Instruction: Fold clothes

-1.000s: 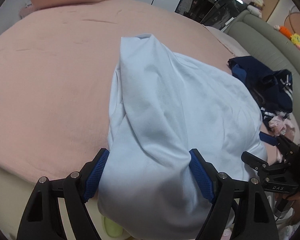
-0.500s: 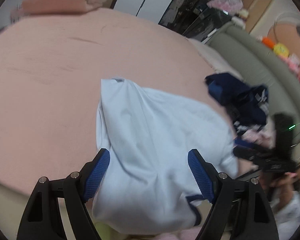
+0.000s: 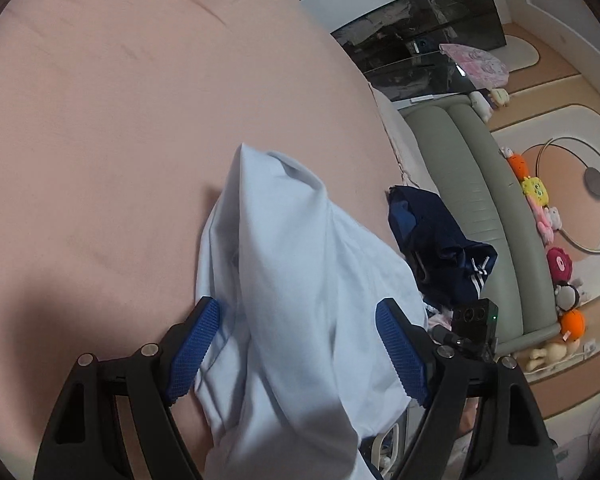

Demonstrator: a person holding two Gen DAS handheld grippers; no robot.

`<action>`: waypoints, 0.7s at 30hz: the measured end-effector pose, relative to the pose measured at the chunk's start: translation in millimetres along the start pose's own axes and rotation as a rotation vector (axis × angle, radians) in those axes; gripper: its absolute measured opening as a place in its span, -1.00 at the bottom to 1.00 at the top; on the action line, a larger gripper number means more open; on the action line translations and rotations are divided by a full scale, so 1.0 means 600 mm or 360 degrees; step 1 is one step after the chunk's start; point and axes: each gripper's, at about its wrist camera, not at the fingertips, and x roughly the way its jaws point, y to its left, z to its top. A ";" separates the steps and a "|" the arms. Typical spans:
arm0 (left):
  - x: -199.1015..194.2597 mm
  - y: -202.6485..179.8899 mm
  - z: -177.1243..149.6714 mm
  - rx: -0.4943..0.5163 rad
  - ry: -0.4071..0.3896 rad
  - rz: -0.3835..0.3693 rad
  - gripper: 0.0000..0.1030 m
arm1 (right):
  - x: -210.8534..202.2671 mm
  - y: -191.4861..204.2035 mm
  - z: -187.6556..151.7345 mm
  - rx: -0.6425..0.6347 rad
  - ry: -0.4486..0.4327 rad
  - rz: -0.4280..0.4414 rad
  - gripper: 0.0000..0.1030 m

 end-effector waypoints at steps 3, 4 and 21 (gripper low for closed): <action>0.009 -0.001 -0.002 0.0022 0.0003 0.0004 0.60 | 0.019 0.004 0.005 0.0026 0.0003 0.0057 0.92; 0.012 -0.003 -0.002 0.0029 0.0009 0.0002 0.65 | 0.026 0.005 0.008 0.0043 0.0000 0.0084 0.93; 0.059 -0.003 0.014 -0.0041 0.0136 -0.0302 0.73 | 0.118 0.044 0.026 -0.0070 0.0258 0.0310 0.98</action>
